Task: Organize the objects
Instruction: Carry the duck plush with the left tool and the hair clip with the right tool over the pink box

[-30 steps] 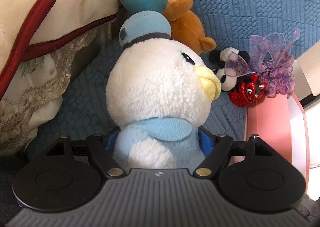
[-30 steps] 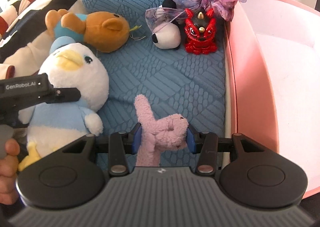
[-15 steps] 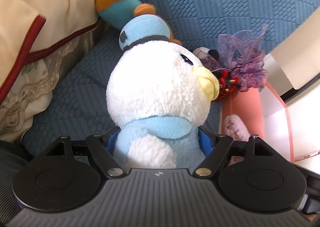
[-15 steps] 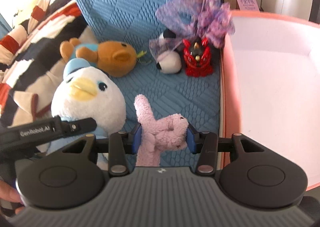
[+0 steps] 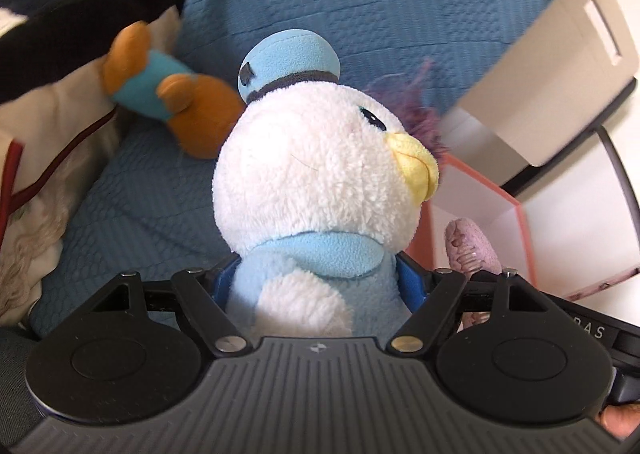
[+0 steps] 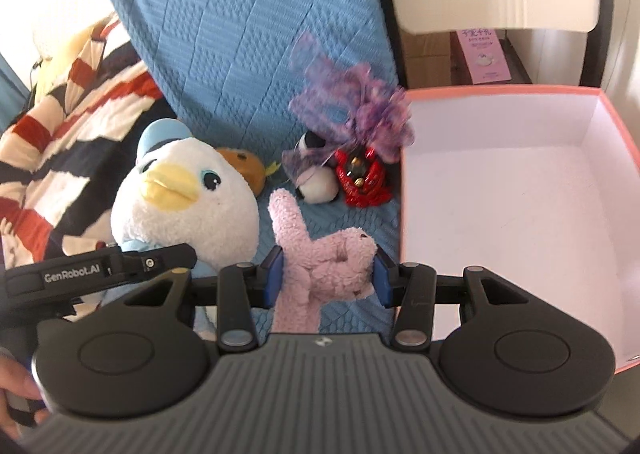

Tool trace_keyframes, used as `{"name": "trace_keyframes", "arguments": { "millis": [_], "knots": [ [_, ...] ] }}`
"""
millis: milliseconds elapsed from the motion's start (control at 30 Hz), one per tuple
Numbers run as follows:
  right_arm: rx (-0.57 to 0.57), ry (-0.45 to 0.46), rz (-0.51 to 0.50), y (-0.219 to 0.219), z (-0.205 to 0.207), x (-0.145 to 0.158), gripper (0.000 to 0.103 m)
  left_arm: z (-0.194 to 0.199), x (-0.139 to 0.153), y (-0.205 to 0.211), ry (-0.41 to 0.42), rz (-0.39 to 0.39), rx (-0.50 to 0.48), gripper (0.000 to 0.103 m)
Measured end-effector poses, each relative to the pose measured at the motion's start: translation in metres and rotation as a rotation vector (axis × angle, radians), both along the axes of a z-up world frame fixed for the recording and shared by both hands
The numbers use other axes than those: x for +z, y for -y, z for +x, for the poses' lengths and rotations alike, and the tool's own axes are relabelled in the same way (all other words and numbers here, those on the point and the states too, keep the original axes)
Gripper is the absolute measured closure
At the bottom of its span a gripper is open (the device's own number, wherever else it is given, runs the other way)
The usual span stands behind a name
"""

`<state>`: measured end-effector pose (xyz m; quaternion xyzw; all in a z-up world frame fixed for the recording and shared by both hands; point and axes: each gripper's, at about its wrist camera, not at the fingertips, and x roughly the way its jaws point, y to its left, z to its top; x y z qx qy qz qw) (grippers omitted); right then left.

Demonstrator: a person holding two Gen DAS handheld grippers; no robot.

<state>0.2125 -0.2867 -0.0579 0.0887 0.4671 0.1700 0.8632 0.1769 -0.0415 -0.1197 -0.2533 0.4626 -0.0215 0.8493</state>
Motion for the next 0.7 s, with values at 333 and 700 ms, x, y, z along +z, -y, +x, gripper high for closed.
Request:
{"name": "trace_keyframes", "arguments": {
  "millis": [333, 700],
  "knots": [
    [-0.046, 0.078, -0.002, 0.049, 0.002, 0.038, 0.055, 0.026, 0.043, 0.057, 0.040, -0.026, -0.056, 0.022],
    [-0.156, 0.089, -0.019, 0.136, 0.004, 0.015, 0.055, 0.058, 0.043, 0.143, 0.054, 0.052, -0.140, 0.022]
  ]
}}
